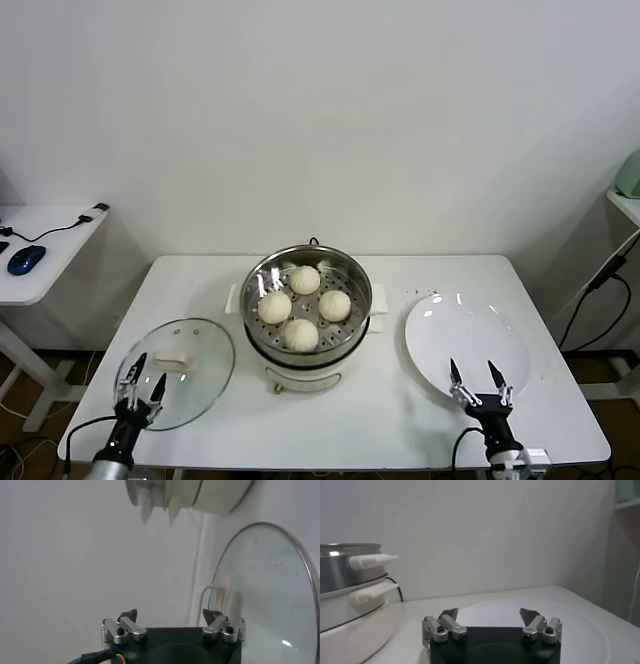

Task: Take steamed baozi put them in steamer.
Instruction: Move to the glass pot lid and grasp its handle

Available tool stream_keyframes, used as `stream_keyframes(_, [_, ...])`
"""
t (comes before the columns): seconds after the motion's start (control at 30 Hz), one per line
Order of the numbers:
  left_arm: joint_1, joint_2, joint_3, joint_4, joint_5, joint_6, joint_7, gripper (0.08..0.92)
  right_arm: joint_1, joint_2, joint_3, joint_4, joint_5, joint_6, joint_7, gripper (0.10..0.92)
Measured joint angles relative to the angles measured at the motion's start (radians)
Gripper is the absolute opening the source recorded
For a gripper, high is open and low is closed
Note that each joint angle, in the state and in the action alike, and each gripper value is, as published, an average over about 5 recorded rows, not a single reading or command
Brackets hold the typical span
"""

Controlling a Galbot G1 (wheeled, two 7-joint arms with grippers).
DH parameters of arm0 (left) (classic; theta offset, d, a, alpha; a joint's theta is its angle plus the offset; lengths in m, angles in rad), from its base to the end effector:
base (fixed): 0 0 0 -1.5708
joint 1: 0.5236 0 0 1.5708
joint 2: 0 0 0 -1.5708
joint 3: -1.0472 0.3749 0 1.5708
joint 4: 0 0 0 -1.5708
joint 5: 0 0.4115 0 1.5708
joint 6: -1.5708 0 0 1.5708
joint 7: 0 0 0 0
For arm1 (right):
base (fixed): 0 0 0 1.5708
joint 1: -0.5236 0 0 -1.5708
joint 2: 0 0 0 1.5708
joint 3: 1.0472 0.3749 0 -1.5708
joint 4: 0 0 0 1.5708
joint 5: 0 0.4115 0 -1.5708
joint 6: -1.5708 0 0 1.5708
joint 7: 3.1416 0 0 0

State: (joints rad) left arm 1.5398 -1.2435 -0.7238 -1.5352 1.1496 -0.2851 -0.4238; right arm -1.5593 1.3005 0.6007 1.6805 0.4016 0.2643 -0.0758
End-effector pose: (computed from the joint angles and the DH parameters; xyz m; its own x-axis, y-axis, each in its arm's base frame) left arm 0.1931 0.2027 -0.4924 -0.9992 0.0375 0.0130 0.0174 0.1182 0.9928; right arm 0.2039 -0.1184 -0.4696 -0.9934 0.0001 0.1143 0.0124 0.9942 0.1072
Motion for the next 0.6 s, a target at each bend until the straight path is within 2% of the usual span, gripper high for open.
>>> stream_keyframes(0.6, [-0.093, 0.006, 0.022, 0.064, 0.091, 0.114, 0.039, 0.823, -0.037, 0.017, 0.017, 0.046, 0.005, 0.002, -0.003, 0.823])
